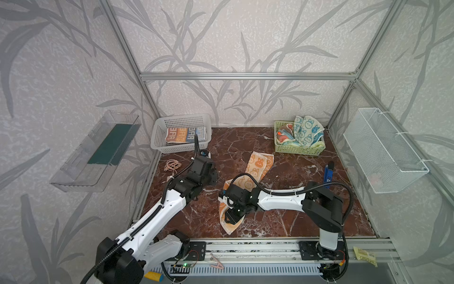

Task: Fold and stack the towels
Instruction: 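Pull the orange towel out with the right gripper and drop it on the table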

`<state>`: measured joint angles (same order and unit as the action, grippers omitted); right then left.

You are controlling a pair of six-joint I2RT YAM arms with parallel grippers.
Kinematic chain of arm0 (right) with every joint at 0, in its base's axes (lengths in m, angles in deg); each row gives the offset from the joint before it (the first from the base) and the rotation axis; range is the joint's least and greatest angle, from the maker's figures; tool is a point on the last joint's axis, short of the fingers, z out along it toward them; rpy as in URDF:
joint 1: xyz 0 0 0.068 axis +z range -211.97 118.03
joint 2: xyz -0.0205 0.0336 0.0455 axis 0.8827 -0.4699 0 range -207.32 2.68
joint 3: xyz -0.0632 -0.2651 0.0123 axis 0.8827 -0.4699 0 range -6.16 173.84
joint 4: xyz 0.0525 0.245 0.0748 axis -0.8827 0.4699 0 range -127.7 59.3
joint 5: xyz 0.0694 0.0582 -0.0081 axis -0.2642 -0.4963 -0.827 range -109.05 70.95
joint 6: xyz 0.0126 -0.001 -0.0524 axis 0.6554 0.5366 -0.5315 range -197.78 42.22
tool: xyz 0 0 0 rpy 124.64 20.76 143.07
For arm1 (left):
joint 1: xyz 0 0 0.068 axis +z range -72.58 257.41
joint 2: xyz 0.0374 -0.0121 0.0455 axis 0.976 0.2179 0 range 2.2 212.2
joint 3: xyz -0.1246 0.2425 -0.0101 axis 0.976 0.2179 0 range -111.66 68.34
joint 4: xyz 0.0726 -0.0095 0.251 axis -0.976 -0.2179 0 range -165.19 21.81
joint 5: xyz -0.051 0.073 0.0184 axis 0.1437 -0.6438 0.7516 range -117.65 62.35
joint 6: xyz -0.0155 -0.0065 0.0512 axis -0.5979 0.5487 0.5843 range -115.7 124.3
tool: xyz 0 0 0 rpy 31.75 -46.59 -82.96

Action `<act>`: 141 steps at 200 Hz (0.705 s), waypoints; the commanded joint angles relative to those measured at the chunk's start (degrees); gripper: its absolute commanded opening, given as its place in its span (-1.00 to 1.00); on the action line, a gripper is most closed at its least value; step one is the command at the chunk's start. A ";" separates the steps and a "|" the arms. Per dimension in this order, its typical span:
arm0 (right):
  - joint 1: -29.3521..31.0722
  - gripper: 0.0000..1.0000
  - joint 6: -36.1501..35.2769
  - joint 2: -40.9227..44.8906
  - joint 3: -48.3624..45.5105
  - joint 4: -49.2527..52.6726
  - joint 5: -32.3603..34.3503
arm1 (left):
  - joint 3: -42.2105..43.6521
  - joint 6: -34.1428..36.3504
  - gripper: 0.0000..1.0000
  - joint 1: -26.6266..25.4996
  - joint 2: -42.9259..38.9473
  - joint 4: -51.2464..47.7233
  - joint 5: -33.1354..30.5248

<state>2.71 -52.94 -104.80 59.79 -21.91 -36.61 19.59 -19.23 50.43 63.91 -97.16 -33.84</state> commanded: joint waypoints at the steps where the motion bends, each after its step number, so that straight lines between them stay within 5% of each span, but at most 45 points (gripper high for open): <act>1: -2.91 -0.12 -0.72 8.50 0.80 4.89 4.30 | -1.89 0.55 -0.05 0.41 3.49 1.95 3.10; 55: -23.22 -0.11 -3.66 18.23 -1.00 11.91 6.51 | -12.08 1.45 -0.09 -4.47 23.40 8.61 9.91; 108: -40.57 -0.13 -0.06 25.24 -14.97 4.38 5.14 | -39.28 3.54 0.00 -13.30 51.60 5.61 3.45; 141: -46.43 -0.14 1.03 24.25 -19.90 -0.01 1.22 | -55.86 4.81 -0.01 -14.05 66.99 5.55 4.58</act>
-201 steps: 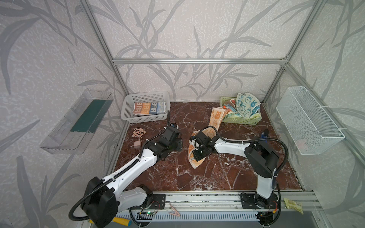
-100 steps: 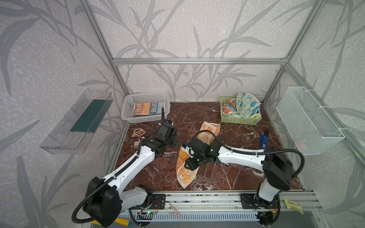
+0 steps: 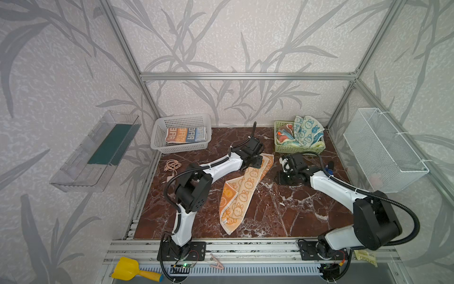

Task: Fold and stack the towels
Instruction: 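Pull the orange towel out with the right gripper and drop it on the table, then grasp one corner of the orange towel with each gripper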

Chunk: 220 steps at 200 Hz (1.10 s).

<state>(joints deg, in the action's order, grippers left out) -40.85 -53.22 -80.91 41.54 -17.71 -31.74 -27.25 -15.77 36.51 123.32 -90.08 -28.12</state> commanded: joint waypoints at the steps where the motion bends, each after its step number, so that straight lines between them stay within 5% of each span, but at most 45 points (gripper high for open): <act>1: -2.99 -0.14 1.21 0.27 -1.74 -4.19 -3.79 | -9.45 1.35 -0.01 -0.13 7.96 -1.60 -1.08; 42: -6.08 -0.16 1.24 -3.14 -4.81 -8.22 -5.24 | -19.64 2.86 0.02 -2.38 17.41 -1.01 0.14; 81: -6.71 -0.18 2.16 -4.47 -6.70 -11.22 -6.90 | -26.10 3.25 0.03 -3.07 23.18 -5.24 -5.14; 125: -6.80 -0.19 0.60 -3.61 -6.88 -9.75 -6.38 | -28.59 3.20 -0.36 -3.01 25.21 -6.49 -4.06; 177: -6.80 -0.20 0.94 -0.91 -8.12 -8.96 -6.03 | -20.89 5.29 -0.99 -3.35 18.63 -3.93 -4.36; 220: -6.80 -0.20 2.16 2.93 -10.35 -8.41 -6.38 | -7.30 8.40 -1.00 -3.35 5.00 -3.25 -0.53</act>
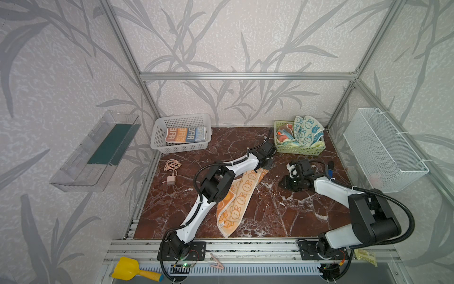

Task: Fold and stack the towels
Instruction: 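Grasp one corner of the orange towel with each gripper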

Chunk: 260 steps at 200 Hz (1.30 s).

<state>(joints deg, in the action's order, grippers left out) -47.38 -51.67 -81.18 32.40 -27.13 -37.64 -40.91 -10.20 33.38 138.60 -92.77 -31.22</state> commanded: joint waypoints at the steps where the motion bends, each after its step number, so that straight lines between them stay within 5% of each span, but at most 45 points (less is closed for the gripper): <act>1: -0.26 -0.21 0.61 3.27 -1.21 1.07 -0.48 | 7.09 2.91 -1.00 -0.20 -10.76 -0.34 2.72; 54: 0.43 -0.20 1.40 3.84 1.83 2.25 -1.30 | 38.36 3.46 -1.00 1.12 -40.21 9.73 2.94; 113: 8.28 -0.19 -3.61 -4.21 17.85 8.10 4.33 | 62.97 -7.77 -1.00 14.20 -56.05 23.31 20.31; 157: 9.11 -0.16 -8.58 -20.34 36.07 14.33 1.58 | 62.46 -9.36 -1.00 18.32 -50.03 18.99 22.52; 175: 10.26 -0.14 -11.85 -26.99 44.73 18.60 3.04 | 60.35 -8.88 -1.00 19.76 -47.17 16.89 27.42; 230: 11.29 -0.07 -18.52 -49.94 72.41 36.23 8.08 | 60.55 -8.79 -1.00 20.34 -45.53 18.26 28.79; 260: 12.20 -0.06 -19.81 -55.54 79.62 41.94 10.87 | 60.07 -7.70 -1.00 20.69 -44.88 17.25 29.46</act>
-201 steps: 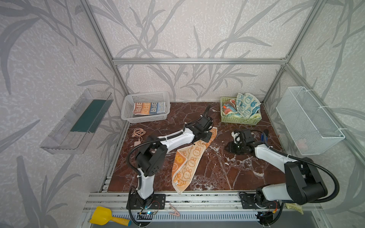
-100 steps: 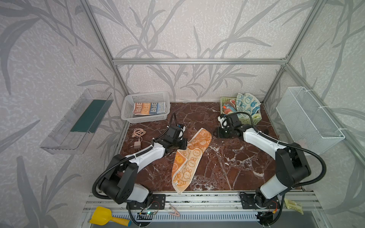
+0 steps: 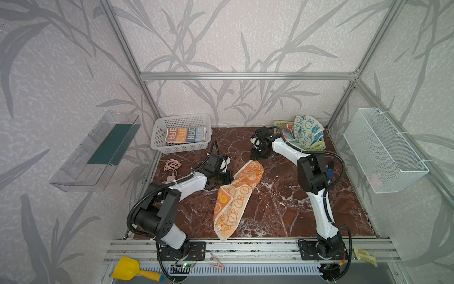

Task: Fold and stack the towels
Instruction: 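Grasp one corner of the orange towel with each gripper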

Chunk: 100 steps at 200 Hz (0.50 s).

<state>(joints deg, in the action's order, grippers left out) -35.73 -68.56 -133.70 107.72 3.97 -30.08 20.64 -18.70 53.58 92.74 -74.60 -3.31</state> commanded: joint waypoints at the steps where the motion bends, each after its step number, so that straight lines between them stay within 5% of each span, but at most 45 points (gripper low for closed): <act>1: 0.64 -0.06 -2.94 -3.10 4.40 10.95 3.39 | -1.46 0.83 -1.00 0.52 1.01 -0.94 1.57; 70: 6.27 -0.26 -5.48 -9.85 14.30 19.73 8.29 | -2.28 1.01 -1.00 2.21 -1.37 -2.62 -0.37; 100: 7.31 -0.86 -5.39 -9.87 14.86 20.97 9.81 | -2.95 1.78 -1.00 2.57 -3.73 -4.63 -1.40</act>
<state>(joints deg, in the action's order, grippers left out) -29.26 -73.24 -141.28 121.75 18.42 -22.14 19.63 -18.18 55.68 92.28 -76.85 -3.37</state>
